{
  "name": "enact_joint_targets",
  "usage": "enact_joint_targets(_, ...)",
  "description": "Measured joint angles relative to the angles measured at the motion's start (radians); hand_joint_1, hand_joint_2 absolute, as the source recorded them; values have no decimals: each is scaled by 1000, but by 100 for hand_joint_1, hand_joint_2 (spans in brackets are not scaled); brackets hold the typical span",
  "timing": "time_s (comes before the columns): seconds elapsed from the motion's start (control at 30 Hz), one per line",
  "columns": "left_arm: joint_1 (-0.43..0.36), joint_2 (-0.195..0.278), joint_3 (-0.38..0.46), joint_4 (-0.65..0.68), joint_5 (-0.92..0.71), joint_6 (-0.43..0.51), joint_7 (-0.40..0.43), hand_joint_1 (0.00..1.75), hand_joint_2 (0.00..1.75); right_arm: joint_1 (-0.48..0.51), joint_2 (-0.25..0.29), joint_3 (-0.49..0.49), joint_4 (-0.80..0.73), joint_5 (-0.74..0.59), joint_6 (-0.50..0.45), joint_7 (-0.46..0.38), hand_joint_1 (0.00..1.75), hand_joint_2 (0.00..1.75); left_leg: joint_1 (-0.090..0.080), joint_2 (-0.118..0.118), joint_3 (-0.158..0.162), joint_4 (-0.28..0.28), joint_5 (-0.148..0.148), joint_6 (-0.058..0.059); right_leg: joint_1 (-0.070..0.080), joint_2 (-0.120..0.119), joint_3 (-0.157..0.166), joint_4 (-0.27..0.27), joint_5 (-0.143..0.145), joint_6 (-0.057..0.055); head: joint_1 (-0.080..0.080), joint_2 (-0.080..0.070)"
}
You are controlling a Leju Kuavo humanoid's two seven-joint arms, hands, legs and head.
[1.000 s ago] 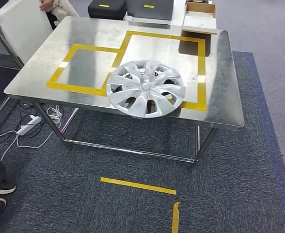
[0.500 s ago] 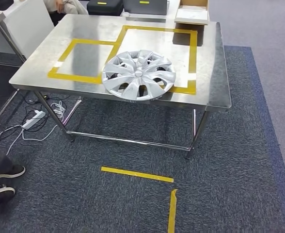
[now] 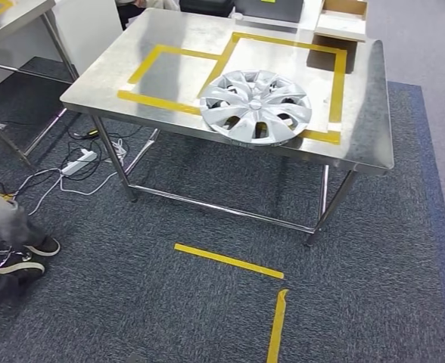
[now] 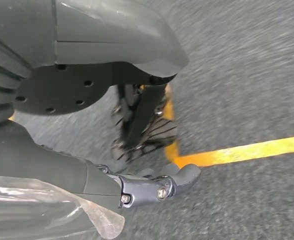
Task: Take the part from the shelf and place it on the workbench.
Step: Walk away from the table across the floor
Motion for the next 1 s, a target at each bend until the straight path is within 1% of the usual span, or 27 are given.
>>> enact_joint_targets(0.07,-2,-1,-8,0,-13,-2,14,0,0,0,-6,35,6,89,-45,54,0,0,-1,-19,-9,11,2,-3,-1,35,89,-150,48,-9,0,0)
enact_joint_targets(0.1,-5,-2,-15,0,-23,-5,21,0,0,1,-10,63,11,155,-65,94,0,0,-1,-28,-14,16,3,-7,-2,51,118,-198,57,-13,0,0)
enact_joint_targets(0.13,-8,-2,-24,0,-37,-9,30,0,0,1,-15,102,16,231,-77,142,0,0,0,-37,-21,20,6,-12,-1,61,129,-219,56,-17,-1,0)
enact_joint_targets(0.17,-11,-3,-35,0,-53,-15,40,0,0,1,-20,150,21,307,-83,191,0,0,0,-46,-28,22,10,-18,-1,58,132,-223,57,-20,-1,0)
enact_joint_targets(0.2,-13,-2,-47,0,-68,-18,49,0,0,1,-23,196,24,363,-87,232,0,0,1,-54,-33,23,13,-25,-1,48,131,-223,60,-24,-1,0)
enact_joint_targets(0.23,-14,-2,-59,0,-84,-19,53,0,0,1,-24,239,26,402,-96,261,0,0,1,-53,-38,28,10,-31,-3,38,130,-226,65,-30,-2,0)
enact_joint_targets(0.27,-15,-2,-71,0,-96,-18,52,0,0,0,-22,274,27,425,-111,275,0,0,1,-42,-47,47,-3,-38,-6,27,130,-229,69,-35,-5,0)
enact_joint_targets(0.3,-17,-2,-82,0,-107,-14,46,0,0,-1,-18,302,27,444,-129,276,0,0,2,-26,-65,85,-28,-44,-8,15,129,-232,72,-39,-9,0)
enact_joint_targets(0.33,-20,-2,-92,0,-117,-10,36,0,0,-2,-14,330,29,467,-143,269,0,0,4,-7,-90,144,-62,-52,-8,2,127,-232,73,-41,-13,0)
enact_joint_targets(0.4,-28,-2,-109,0,-125,-6,17,0,0,-4,-8,387,32,514,-153,252,0,0,12,11,-148,277,-121,-64,-8,-26,124,-231,73,-42,-17,0)
enact_joint_targets(0.43,-31,-2,-114,0,-118,-6,8,0,0,-7,-6,414,34,530,-150,249,0,0,16,14,-162,312,-127,-68,-8,-40,123,-230,73,-42,-16,0)
enact_joint_targets(0.47,-32,-2,-116,0,-103,-4,0,0,0,-9,-6,437,36,539,-147,252,0,0,19,17,-156,306,-113,-71,-8,-54,122,-230,72,-42,-17,0)
enact_joint_targets(0.5,-33,-1,-114,0,-83,-2,-6,0,0,-11,-5,456,37,544,-143,258,0,0,21,24,-131,258,-81,-73,-8,-66,123,-229,72,-40,-17,0)
enact_joint_targets(0.53,-34,-1,-111,0,-66,0,-9,0,0,-12,-4,470,38,547,-139,262,0,0,22,42,-92,184,-44,-72,-8,-78,125,-229,70,-38,-17,0)
enact_joint_targets(0.6,-37,0,-105,0,-49,3,-10,0,0,-11,-3,491,39,554,-131,267,0,0,16,90,-33,59,-2,-64,-3,-98,127,-226,66,-29,-17,0)
enact_joint_targets(0.63,-37,0,-104,0,-49,3,-5,0,0,-11,-3,501,40,559,-125,270,0,0,12,104,-22,31,3,-57,0,-108,127,-225,64,-25,-16,0)
enact_joint_targets(0.67,-36,2,-104,0,-48,1,2,0,0,-11,-3,510,41,566,-118,273,0,0,8,104,-25,27,0,-50,2,-117,127,-225,64,-20,-15,0)
enact_joint_targets(0.7,-33,4,-104,0,-47,-1,12,0,0,-12,-2,519,42,570,-110,275,0,0,7,92,-28,26,2,-41,1,-127,129,-225,63,-15,-15,0)
enact_joint_targets(0.73,-28,6,-103,0,-44,-4,24,0,0,-12,-2,526,42,571,-103,278,0,0,8,82,-29,23,5,-33,-1,-125,128,-223,58,-9,-15,0)
enact_joint_targets(0.77,-24,8,-102,0,-41,-6,35,0,0,-13,0,531,42,571,-98,279,0,0,9,72,-28,19,9,-25,-3,-107,122,-210,45,-5,-13,0)
enact_joint_targets(0.8,-22,9,-101,0,-38,-10,45,0,0,-13,2,535,43,571,-93,280,0,0,11,61,-28,16,13,-17,-6,-80,107,-177,21,-1,-11,0)
enact_joint_targets(0.83,-20,10,-100,0,-36,-14,54,0,0,-12,3,539,44,574,-90,281,0,0,12,50,-29,14,17,-12,-8,-47,79,-119,-12,1,-8,0)
enact_joint_targets(0.87,-19,11,-99,0,-35,-19,62,0,0,-12,4,544,45,579,-86,282,0,0,11,37,-33,15,19,-8,-8,-24,45,-45,-47,1,-6,0)
enact_joint_targets(0.9,-18,12,-98,0,-33,-25,69,0,0,-13,4,550,46,584,-84,283,0,0,9,24,-36,15,20,-6,-8,-13,10,26,-73,1,-6,0)
enact_joint_targets(0.93,-15,12,-97,0,-31,-29,73,0,0,-15,4,554,46,587,-83,283,0,0,7,10,-37,16,21,-5,-8,-9,-13,73,-83,1,-6,0)
enact_joint_targets(0.97,-13,13,-96,0,-28,-31,76,0,0,-17,4,558,46,589,-82,284,0,0,6,-4,-37,17,21,-4,-8,-7,-18,79,-70,-1,-6,0)
enact_joint_targets(1.0,-11,14,-95,0,-26,-33,77,0,0,-18,4,562,46,591,-81,284,0,0,5,-18,-37,19,21,-4,-8,-3,-4,44,-39,-4,-6,0)
